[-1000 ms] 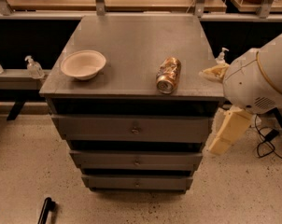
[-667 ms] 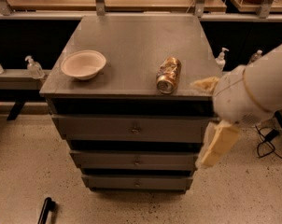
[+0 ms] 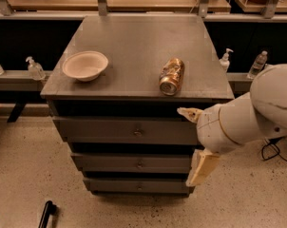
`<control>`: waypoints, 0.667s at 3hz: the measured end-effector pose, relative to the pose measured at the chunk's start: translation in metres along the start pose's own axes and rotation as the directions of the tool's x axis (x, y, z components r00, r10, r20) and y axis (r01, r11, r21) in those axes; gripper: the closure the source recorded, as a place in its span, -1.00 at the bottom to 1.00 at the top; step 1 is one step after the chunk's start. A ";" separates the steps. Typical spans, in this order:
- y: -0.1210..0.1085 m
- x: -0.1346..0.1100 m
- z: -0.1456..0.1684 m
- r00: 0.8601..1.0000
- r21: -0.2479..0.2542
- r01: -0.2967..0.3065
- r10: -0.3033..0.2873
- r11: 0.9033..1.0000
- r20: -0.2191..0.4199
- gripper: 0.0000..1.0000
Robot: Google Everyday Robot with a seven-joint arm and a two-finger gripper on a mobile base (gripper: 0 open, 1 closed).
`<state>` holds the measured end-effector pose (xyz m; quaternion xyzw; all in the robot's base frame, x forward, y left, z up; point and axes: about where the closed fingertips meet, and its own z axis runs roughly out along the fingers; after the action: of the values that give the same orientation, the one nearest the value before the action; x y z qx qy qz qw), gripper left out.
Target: Open top drawer
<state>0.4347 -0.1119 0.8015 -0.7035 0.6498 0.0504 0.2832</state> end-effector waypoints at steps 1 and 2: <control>0.001 -0.003 -0.003 1.000 -0.013 0.002 -0.002 1.000 0.000 -1.00; 0.001 -0.004 0.000 1.000 -0.021 0.010 -0.010 1.000 0.001 -1.00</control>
Offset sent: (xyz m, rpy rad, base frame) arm -0.0010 0.0064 -0.0030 -0.0009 0.0348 0.0378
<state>0.4332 -0.1084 0.8026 -0.7097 0.6456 0.0560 0.2764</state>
